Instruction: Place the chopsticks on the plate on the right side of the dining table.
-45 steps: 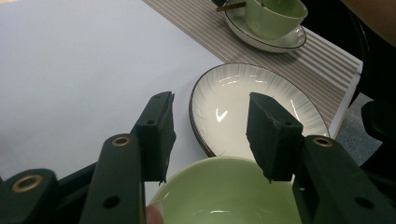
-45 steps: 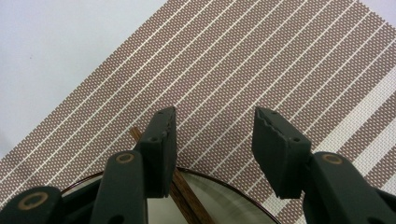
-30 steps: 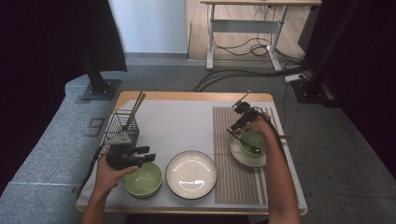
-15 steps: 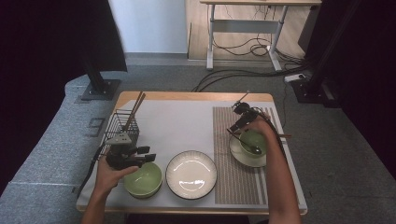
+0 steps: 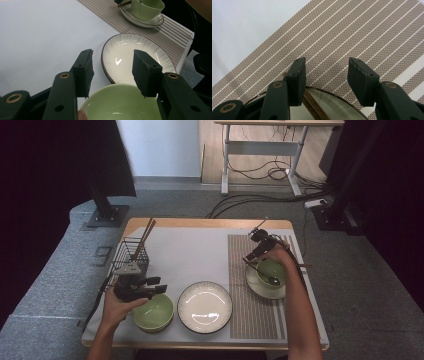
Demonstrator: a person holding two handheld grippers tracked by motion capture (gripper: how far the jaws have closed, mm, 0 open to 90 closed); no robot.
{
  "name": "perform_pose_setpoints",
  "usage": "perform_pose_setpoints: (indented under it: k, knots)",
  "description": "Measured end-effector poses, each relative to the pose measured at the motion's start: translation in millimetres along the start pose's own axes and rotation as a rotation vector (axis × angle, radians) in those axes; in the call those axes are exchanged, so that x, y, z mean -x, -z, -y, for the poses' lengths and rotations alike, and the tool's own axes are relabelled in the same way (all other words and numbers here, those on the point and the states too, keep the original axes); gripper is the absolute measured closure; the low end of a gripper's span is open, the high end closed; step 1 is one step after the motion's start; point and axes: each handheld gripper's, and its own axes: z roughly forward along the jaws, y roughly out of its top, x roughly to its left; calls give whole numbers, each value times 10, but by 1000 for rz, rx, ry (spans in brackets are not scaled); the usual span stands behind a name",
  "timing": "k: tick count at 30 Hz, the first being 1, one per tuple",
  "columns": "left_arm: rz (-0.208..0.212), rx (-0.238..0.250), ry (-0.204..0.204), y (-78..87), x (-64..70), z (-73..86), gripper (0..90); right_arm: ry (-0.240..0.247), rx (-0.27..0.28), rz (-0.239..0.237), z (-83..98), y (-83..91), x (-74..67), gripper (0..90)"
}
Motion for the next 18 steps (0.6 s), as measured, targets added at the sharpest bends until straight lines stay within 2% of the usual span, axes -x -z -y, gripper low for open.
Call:
perform_pose_setpoints:
  k: [3,10,18]
  knots:
    - [-1,1,0,5,-1,0,512,-19,44,17,-4,57,20,490]
    - [0,3,0,10,2,0,512,-61,93,63,44,222,70,471]
    - [1,6,-1,22,4,-1,512,-127,135,99,256,416,142,458]
